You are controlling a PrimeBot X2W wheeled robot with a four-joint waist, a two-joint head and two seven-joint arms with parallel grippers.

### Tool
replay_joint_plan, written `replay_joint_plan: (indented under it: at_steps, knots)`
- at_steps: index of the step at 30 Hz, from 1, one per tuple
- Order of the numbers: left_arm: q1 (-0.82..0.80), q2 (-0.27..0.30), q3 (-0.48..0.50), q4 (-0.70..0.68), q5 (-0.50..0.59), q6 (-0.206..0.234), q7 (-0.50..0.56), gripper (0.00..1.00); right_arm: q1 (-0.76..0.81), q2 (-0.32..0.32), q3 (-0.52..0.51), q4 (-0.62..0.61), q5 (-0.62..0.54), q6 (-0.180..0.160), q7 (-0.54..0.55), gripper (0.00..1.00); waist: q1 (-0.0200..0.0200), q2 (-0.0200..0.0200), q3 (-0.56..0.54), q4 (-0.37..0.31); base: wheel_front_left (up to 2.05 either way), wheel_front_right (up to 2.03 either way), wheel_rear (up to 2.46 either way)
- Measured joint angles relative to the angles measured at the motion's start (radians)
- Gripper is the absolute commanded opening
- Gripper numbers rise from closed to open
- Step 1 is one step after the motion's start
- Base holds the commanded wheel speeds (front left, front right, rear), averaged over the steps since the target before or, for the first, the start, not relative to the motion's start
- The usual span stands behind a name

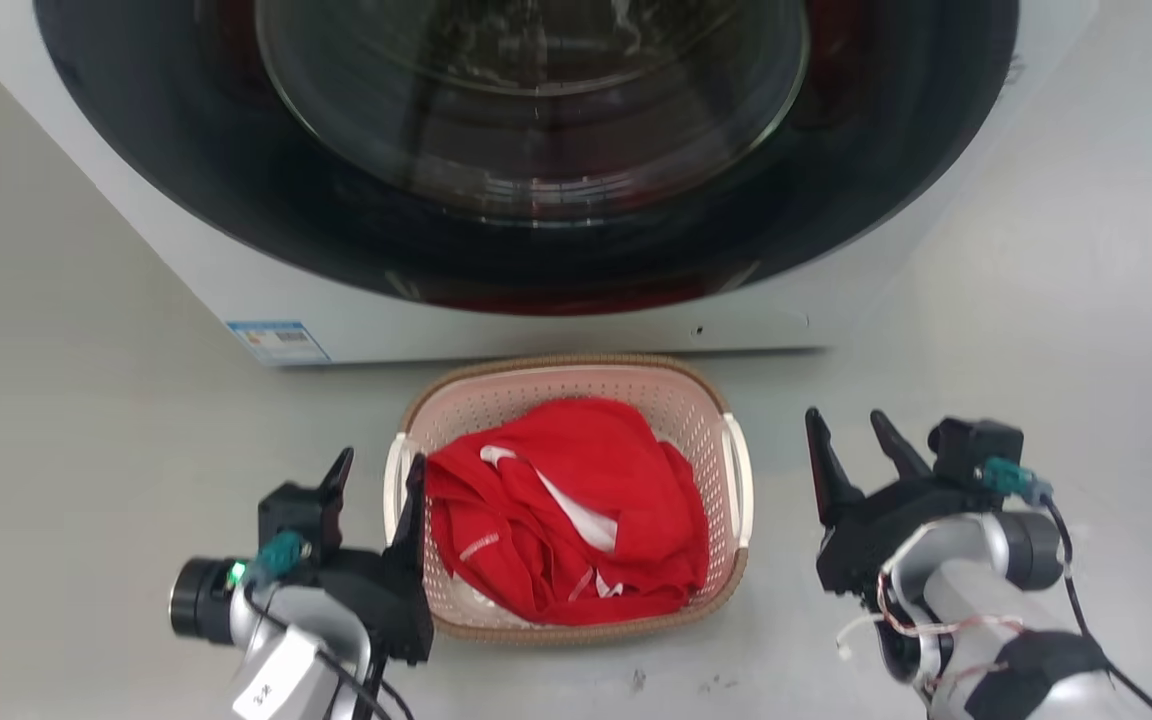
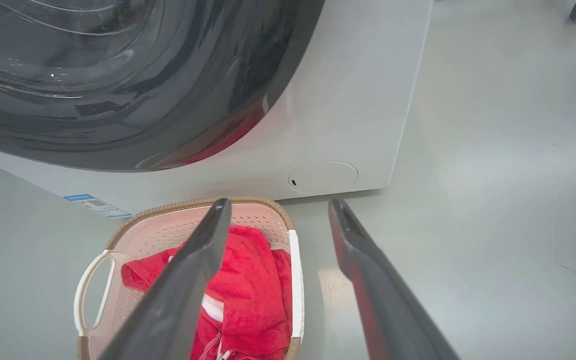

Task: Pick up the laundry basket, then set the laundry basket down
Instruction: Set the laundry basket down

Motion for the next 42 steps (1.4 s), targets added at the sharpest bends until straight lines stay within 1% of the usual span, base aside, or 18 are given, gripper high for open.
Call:
replay_joint_plan:
  at_steps: [4,10,11,18,22,26,32,42]
  knots:
    - [0.099,0.002,0.053,-0.065,0.054,0.0,0.0,1.0,0.09,-0.013,-0.044,-0.082,-0.047,-0.001,0.0,1.0,-0.0001,0.0,-0.057,-0.001,0.0,0.0,0.0]
    - [0.244,-0.002,0.132,-0.178,0.133,0.0,0.0,1.0,0.228,-0.014,-0.154,-0.174,-0.125,-0.001,0.0,1.0,0.0,-0.0001,-0.14,-0.004,0.0,0.0,0.0]
    - [0.244,-0.002,0.132,-0.178,0.133,0.0,0.0,1.0,0.228,-0.014,-0.154,-0.174,-0.125,-0.001,0.0,1.0,0.0,-0.0001,-0.14,-0.004,0.0,0.0,0.0]
    - [0.392,-0.012,0.216,-0.312,0.234,0.001,0.0,1.0,0.391,-0.013,-0.269,-0.291,-0.232,-0.001,0.0,1.0,-0.0001,-0.0001,-0.23,-0.005,0.0,0.0,0.0]
    - [0.473,-0.018,0.257,-0.391,0.281,0.001,0.0,1.0,0.469,0.008,-0.322,-0.365,-0.3,-0.001,0.0,1.0,0.0,-0.0001,-0.274,-0.005,0.0,0.0,0.0]
    - [0.543,-0.039,0.297,-0.457,0.319,0.001,0.0,1.0,0.55,0.031,-0.38,-0.444,-0.358,-0.001,0.0,1.0,0.0,-0.0001,-0.312,-0.006,0.0,0.0,0.0]
    - [0.609,-0.048,0.343,-0.54,0.366,0.001,0.0,1.0,0.653,0.062,-0.454,-0.544,-0.439,-0.001,0.0,1.0,0.0,0.0,-0.347,-0.007,0.0,0.0,0.0]
    - [0.635,-0.068,0.355,-0.613,0.404,0.001,0.0,1.0,0.702,0.094,-0.509,-0.648,-0.536,-0.004,0.0,1.0,0.0002,0.0001,-0.347,-0.013,0.0,0.0,0.0]
